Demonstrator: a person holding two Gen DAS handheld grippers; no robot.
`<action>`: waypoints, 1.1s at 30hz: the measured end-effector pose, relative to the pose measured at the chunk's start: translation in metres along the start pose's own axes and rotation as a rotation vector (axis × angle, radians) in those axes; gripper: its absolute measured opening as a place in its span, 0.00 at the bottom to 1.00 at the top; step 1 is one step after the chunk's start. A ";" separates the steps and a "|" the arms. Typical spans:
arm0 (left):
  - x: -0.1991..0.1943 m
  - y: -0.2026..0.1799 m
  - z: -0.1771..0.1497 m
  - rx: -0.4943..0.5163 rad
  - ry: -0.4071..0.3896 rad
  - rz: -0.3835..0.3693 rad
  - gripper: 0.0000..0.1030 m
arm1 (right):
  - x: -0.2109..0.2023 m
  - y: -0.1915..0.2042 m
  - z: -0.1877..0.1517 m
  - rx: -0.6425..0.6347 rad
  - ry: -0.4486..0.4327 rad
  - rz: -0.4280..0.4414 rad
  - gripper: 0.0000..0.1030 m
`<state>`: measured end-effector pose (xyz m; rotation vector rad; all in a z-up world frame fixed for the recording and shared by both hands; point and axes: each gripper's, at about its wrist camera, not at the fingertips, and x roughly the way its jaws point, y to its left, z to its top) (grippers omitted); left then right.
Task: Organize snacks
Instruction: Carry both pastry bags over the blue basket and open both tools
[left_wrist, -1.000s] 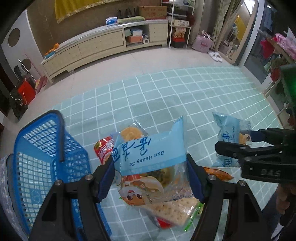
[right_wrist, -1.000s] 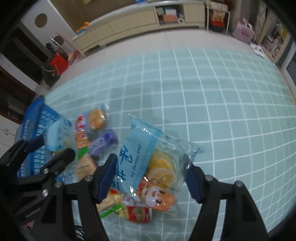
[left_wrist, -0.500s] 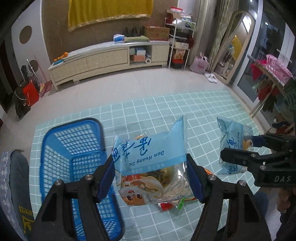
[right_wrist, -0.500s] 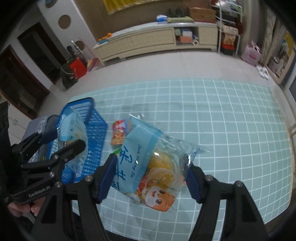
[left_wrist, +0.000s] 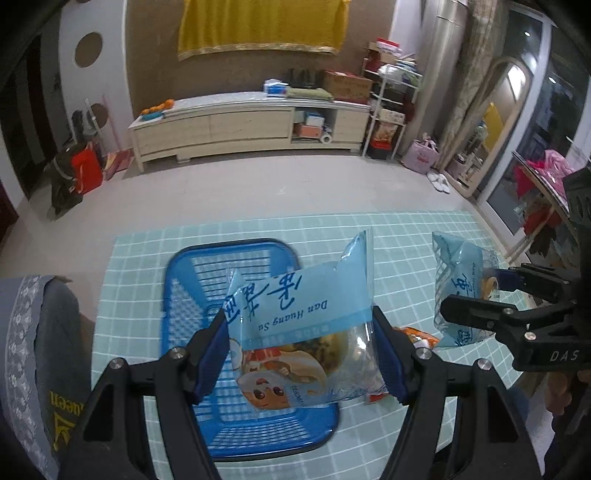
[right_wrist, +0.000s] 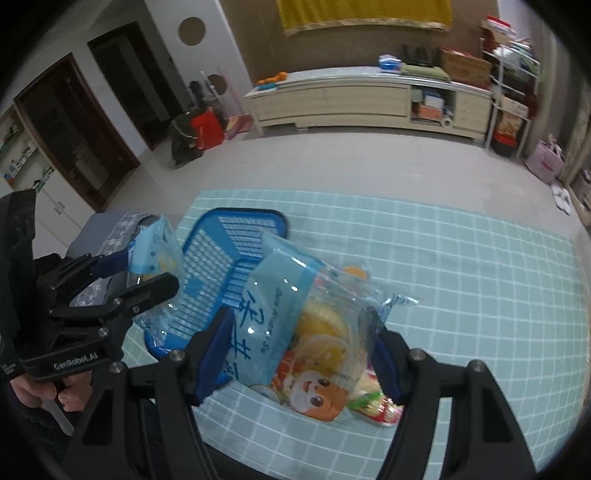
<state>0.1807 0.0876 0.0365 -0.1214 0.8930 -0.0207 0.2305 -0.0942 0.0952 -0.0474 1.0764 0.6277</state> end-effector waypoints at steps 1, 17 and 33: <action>0.000 0.006 0.000 -0.007 0.004 0.005 0.66 | 0.002 0.003 0.000 -0.005 0.002 0.006 0.71; 0.045 0.082 0.011 -0.077 0.071 -0.025 0.67 | 0.092 0.053 0.039 -0.064 0.143 0.114 0.71; 0.085 0.103 0.021 -0.112 0.121 -0.037 0.76 | 0.123 0.052 0.059 -0.050 0.193 0.108 0.78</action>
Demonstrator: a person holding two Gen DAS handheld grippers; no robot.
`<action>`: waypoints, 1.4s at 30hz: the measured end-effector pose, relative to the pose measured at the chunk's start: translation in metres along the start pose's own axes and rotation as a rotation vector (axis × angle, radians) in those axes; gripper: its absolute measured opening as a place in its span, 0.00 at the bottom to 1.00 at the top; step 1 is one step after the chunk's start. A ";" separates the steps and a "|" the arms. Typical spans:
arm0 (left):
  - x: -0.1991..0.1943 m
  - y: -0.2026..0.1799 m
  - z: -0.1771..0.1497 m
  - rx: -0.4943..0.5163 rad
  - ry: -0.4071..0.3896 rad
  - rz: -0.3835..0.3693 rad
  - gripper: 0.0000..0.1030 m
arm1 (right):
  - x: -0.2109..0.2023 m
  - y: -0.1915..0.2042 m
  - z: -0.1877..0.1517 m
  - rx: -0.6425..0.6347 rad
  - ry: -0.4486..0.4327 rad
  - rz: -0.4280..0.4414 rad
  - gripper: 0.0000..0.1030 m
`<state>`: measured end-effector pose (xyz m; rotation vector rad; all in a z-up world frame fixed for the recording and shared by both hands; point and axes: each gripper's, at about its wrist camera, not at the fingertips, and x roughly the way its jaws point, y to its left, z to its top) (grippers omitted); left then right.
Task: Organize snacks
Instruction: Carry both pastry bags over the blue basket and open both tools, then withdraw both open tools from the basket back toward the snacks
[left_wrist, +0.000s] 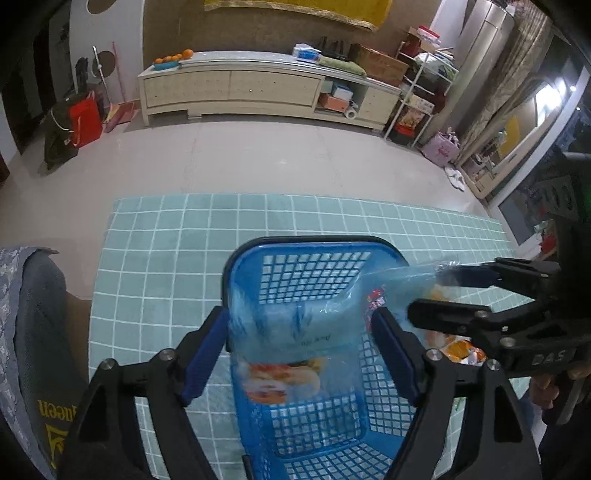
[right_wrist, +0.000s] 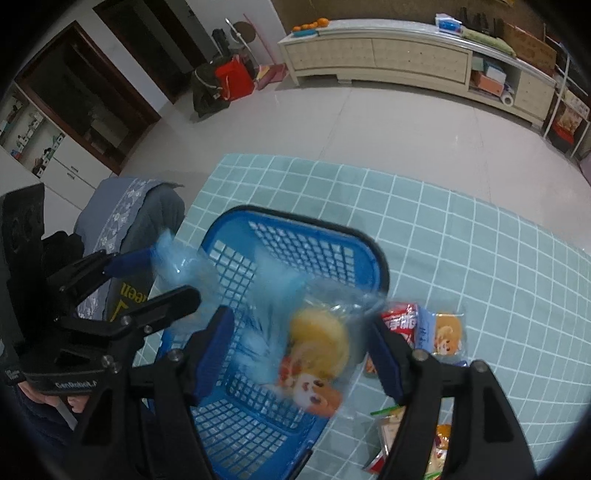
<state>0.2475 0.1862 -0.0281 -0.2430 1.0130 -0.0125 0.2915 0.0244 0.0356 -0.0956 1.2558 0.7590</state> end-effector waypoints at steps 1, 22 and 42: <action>-0.001 0.000 0.001 0.004 -0.002 0.009 0.76 | -0.002 0.000 0.000 -0.007 -0.009 -0.007 0.85; -0.051 -0.056 -0.028 0.088 -0.057 0.025 0.76 | -0.070 -0.016 -0.049 0.013 -0.073 -0.096 0.89; -0.038 -0.172 -0.066 0.124 0.005 -0.016 0.79 | -0.128 -0.083 -0.145 0.130 -0.091 -0.179 0.89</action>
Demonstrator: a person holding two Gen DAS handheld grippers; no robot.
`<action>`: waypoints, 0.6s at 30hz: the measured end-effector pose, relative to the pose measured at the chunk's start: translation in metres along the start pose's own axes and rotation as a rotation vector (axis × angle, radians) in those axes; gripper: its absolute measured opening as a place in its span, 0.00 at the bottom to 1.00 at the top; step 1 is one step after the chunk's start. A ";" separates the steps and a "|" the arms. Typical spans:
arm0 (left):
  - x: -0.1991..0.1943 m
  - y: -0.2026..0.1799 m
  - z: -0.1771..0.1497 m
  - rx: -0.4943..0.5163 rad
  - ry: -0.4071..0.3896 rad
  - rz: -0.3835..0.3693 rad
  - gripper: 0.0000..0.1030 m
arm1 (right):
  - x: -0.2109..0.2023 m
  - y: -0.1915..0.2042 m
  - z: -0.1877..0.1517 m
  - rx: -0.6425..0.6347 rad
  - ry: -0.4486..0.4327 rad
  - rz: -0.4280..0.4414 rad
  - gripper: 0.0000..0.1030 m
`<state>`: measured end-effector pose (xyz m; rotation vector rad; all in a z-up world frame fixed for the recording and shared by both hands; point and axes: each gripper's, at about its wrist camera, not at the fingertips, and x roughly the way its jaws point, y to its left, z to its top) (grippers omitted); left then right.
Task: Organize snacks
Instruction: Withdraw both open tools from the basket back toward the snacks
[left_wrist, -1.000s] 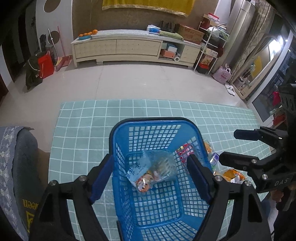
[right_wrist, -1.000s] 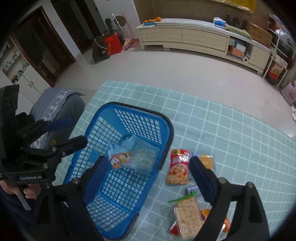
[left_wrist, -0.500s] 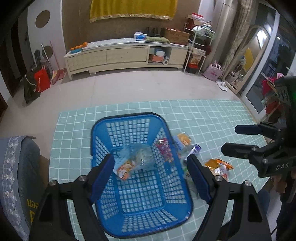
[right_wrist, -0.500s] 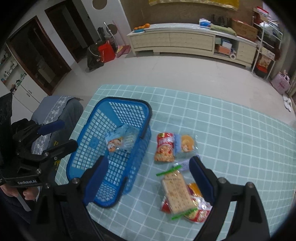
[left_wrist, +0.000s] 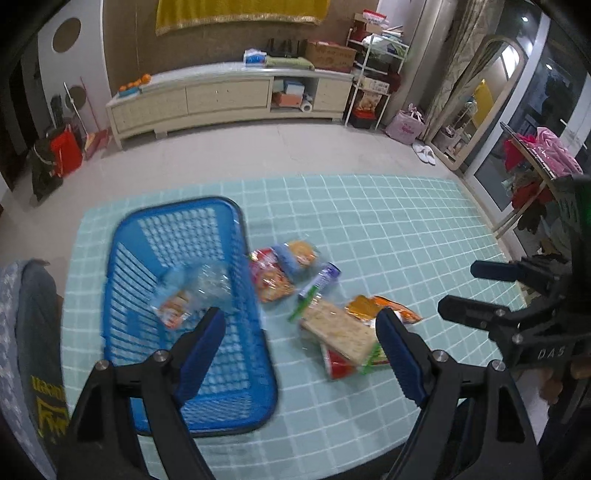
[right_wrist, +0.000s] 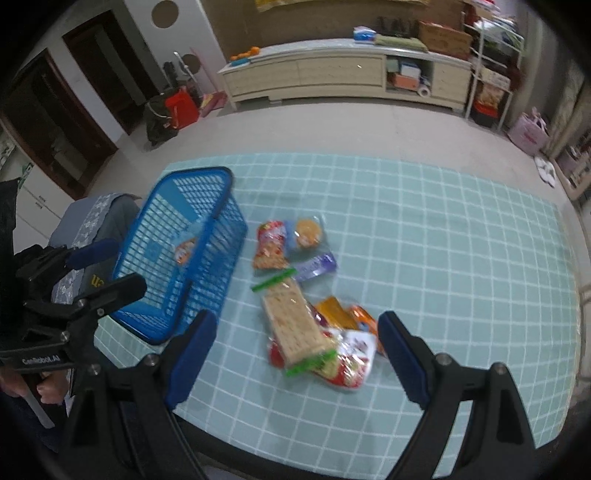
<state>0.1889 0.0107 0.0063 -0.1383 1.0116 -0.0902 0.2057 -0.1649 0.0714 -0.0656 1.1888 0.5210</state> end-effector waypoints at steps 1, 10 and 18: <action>0.005 -0.008 -0.001 0.002 0.010 0.002 0.79 | 0.001 -0.005 -0.004 0.008 0.005 -0.004 0.89; 0.053 -0.057 -0.012 0.021 0.096 -0.012 0.79 | 0.011 -0.055 -0.034 0.086 0.032 0.017 0.89; 0.103 -0.076 -0.022 -0.051 0.188 -0.015 0.79 | 0.037 -0.089 -0.053 0.169 0.079 0.023 0.89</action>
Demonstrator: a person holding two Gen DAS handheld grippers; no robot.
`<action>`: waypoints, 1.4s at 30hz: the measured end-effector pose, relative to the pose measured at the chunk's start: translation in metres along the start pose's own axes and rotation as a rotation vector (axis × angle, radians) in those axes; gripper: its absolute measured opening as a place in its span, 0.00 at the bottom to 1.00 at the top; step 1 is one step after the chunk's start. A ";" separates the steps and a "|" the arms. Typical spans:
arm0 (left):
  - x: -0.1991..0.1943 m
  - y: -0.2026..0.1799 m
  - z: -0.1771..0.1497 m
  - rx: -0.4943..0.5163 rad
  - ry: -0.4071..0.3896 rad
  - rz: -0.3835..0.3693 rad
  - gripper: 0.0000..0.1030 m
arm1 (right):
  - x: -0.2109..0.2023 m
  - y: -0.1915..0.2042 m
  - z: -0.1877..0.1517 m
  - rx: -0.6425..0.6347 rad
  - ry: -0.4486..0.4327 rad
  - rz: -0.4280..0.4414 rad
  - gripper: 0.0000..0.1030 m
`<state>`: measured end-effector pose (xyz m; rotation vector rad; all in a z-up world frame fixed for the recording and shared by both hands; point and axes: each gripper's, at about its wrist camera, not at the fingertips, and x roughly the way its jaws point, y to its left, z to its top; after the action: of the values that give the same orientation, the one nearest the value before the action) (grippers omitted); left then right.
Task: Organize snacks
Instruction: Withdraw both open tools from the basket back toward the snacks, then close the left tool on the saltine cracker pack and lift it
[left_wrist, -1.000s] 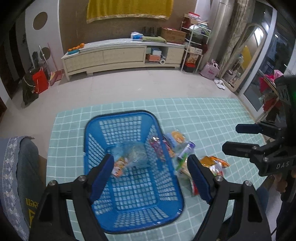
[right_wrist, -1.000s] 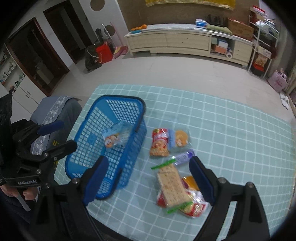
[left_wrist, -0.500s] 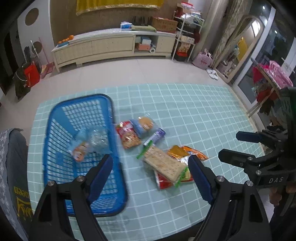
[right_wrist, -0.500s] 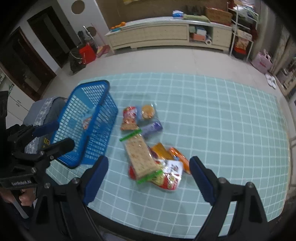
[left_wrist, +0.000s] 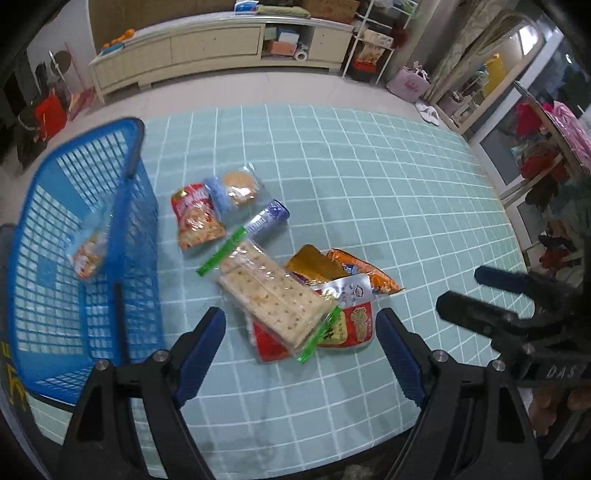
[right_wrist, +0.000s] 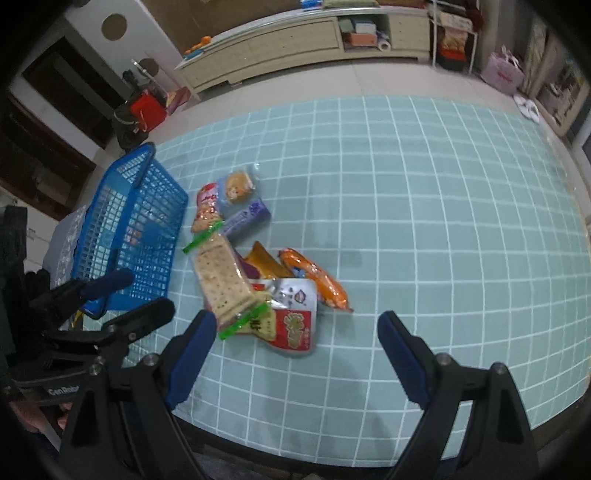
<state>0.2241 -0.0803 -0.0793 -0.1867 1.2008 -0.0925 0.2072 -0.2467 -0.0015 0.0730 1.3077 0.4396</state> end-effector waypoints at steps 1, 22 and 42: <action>0.007 -0.001 0.001 -0.013 0.014 -0.001 0.79 | 0.003 -0.003 -0.001 0.007 0.007 -0.002 0.89; 0.108 0.028 0.017 -0.185 0.157 0.127 0.79 | 0.060 -0.024 0.005 -0.030 0.087 -0.019 0.89; 0.082 0.015 -0.013 -0.079 0.116 0.036 0.42 | 0.048 -0.026 -0.010 -0.028 0.085 -0.043 0.89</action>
<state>0.2413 -0.0808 -0.1613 -0.2318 1.3242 -0.0250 0.2141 -0.2557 -0.0560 0.0026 1.3837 0.4281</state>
